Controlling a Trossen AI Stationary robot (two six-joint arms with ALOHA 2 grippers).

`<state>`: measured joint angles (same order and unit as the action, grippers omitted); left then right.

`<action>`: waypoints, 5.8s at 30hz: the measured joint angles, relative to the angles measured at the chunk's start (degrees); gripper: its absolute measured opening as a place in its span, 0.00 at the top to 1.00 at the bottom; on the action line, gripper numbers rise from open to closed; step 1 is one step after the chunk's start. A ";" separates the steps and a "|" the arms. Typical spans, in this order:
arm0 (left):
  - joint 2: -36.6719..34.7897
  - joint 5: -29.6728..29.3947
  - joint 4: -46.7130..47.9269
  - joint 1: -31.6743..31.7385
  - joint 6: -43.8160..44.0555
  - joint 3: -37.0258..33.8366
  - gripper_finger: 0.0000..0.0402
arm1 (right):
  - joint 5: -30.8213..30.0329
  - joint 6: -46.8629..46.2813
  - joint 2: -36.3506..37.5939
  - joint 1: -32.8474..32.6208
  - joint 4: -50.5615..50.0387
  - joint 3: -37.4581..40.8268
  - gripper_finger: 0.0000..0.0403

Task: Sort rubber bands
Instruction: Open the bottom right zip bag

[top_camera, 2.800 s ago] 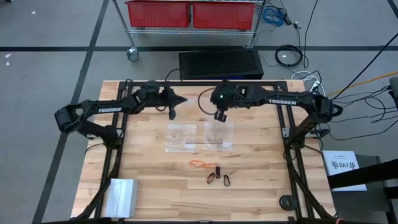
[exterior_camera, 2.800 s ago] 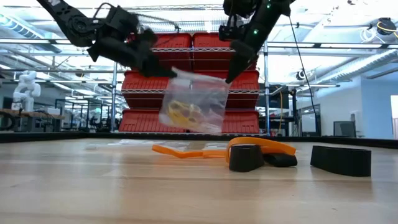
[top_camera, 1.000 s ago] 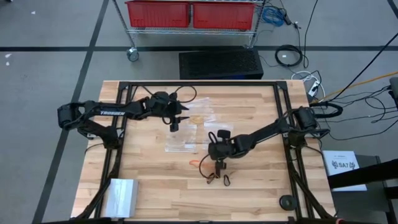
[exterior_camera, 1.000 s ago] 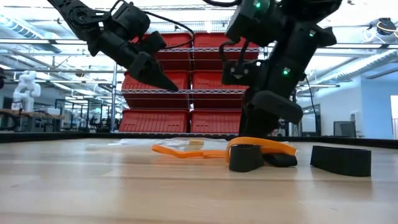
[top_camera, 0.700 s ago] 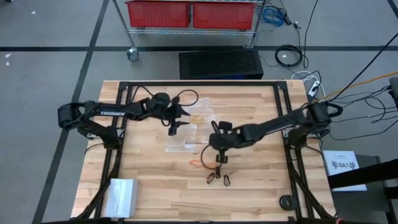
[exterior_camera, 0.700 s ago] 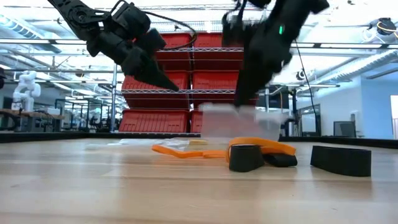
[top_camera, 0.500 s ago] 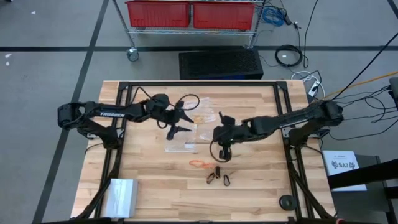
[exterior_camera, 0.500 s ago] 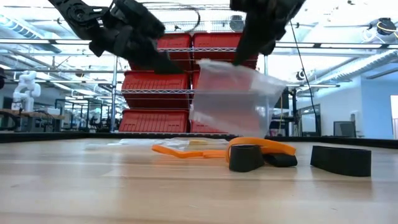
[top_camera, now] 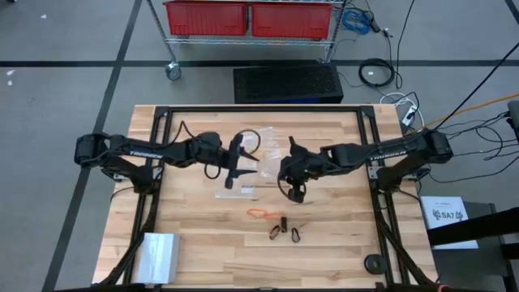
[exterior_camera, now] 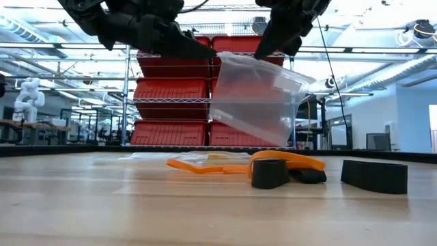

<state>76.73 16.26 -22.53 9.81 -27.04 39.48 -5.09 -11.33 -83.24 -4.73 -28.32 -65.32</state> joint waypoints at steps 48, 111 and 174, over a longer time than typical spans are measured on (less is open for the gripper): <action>2.82 -1.26 -1.46 -2.49 -0.20 -0.03 0.67 | -10.07 0.00 -20.20 -7.45 -1.81 2.67 0.60; 13.51 4.86 -2.84 0.65 13.22 6.28 0.56 | -5.41 4.52 -0.50 -0.07 -1.48 2.69 1.00; 13.31 1.43 -3.37 3.88 11.60 7.28 1.00 | -14.33 1.86 -2.91 2.42 8.60 1.03 0.97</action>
<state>90.04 17.69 -25.89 13.69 -15.44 46.76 -19.42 -9.48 -86.15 -2.31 -19.72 -64.29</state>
